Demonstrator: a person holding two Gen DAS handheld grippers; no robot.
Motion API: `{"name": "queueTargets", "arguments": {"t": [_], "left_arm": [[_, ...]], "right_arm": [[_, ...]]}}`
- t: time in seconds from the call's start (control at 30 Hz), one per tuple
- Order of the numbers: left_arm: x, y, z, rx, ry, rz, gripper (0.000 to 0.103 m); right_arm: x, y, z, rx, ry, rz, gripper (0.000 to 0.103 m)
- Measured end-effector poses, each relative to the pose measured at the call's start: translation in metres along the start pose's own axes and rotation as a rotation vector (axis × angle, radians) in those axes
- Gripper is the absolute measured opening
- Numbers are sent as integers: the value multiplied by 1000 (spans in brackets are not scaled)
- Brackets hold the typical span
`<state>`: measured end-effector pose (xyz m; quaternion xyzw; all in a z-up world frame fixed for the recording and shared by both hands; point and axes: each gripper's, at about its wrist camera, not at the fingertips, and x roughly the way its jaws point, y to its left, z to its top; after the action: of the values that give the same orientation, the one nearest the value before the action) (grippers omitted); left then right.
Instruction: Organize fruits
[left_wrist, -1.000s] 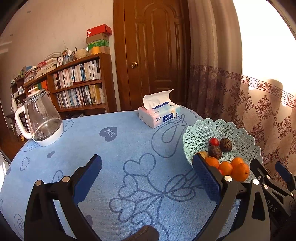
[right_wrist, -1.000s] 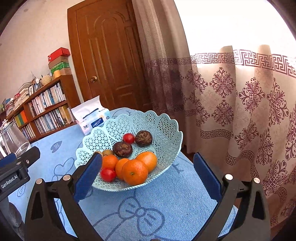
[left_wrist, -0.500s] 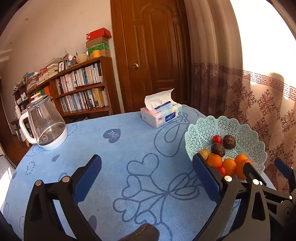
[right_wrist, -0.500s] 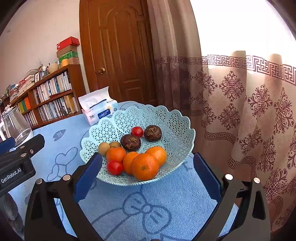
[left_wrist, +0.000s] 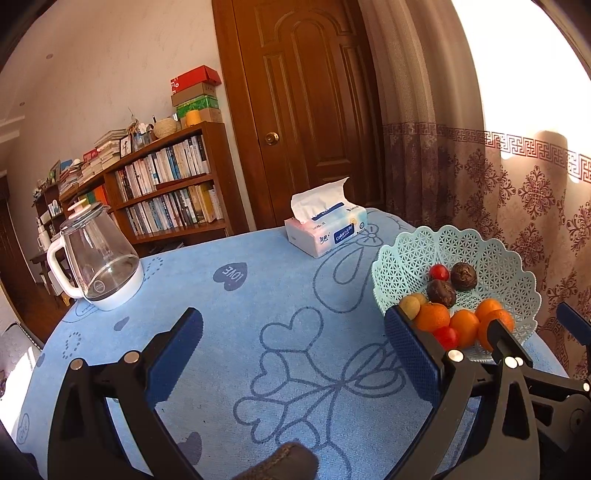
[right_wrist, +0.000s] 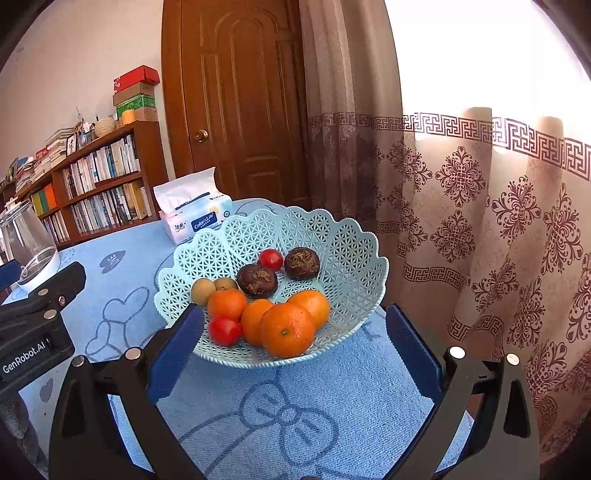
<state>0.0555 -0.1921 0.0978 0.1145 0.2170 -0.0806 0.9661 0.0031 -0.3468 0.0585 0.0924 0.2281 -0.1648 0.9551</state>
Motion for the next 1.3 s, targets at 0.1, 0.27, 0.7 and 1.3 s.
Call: {"name": "queueTargets", "arguments": {"t": [0.1,0.27,0.7,1.3], "left_arm": [[-1,-1,0,11,-11,19,98],[-1,-3,-1,28,-15,32,98],[-1,-7,-4,52,-19,39,98],[-1,-10,-6,64,-7,21,98]], "right_arm": [[2,-2,0,6,9,-4,100],[3,-2,0,6,15,-7,100],[5,-4,-1,9,27,-23,100],[6,-5,-1,13,28,-27,100]]}}
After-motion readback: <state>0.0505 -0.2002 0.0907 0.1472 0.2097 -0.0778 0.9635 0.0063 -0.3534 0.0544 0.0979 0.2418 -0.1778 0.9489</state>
